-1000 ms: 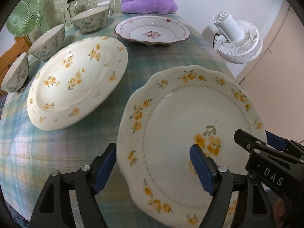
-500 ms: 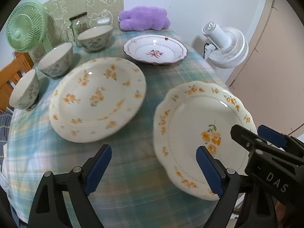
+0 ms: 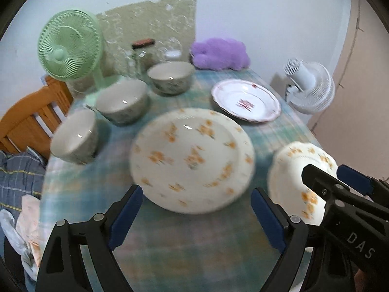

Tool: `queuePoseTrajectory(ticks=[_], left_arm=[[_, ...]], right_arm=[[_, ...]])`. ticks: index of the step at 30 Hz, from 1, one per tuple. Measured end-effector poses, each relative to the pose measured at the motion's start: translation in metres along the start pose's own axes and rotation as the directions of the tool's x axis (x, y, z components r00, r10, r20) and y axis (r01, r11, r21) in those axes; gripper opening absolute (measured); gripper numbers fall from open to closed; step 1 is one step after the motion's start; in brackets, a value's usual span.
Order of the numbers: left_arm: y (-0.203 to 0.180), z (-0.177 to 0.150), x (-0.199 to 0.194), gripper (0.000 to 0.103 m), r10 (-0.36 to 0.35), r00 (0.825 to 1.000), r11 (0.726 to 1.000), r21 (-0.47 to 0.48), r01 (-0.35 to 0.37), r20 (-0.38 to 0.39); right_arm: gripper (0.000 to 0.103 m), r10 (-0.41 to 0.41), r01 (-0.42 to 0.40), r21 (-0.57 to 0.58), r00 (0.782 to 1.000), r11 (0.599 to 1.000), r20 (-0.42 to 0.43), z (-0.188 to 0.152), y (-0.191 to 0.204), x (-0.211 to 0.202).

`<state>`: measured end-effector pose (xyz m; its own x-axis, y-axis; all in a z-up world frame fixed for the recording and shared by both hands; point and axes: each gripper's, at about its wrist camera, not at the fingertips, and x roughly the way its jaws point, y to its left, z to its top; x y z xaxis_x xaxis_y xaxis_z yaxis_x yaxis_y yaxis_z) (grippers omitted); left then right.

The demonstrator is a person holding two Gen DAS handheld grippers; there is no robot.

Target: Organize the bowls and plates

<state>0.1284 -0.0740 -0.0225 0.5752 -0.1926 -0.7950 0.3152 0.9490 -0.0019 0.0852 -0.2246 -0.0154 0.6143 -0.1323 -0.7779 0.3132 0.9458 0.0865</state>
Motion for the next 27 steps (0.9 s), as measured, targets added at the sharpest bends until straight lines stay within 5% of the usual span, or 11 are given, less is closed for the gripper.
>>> queuePoseTrajectory(ticks=[14, 27], left_arm=[[0.045, 0.052, 0.045, 0.090, 0.081, 0.997, 0.994, -0.076, -0.080, 0.013], [0.052, 0.062, 0.125, 0.087, 0.151, 0.986, 0.977, -0.139, -0.159, -0.071]], right_arm=[[0.068, 0.042, -0.042, -0.028, 0.999, 0.999, 0.023, 0.058, 0.052, 0.049], [0.068, 0.061, -0.066, -0.064, 0.995, 0.996, -0.077, 0.081, 0.062, 0.138]])
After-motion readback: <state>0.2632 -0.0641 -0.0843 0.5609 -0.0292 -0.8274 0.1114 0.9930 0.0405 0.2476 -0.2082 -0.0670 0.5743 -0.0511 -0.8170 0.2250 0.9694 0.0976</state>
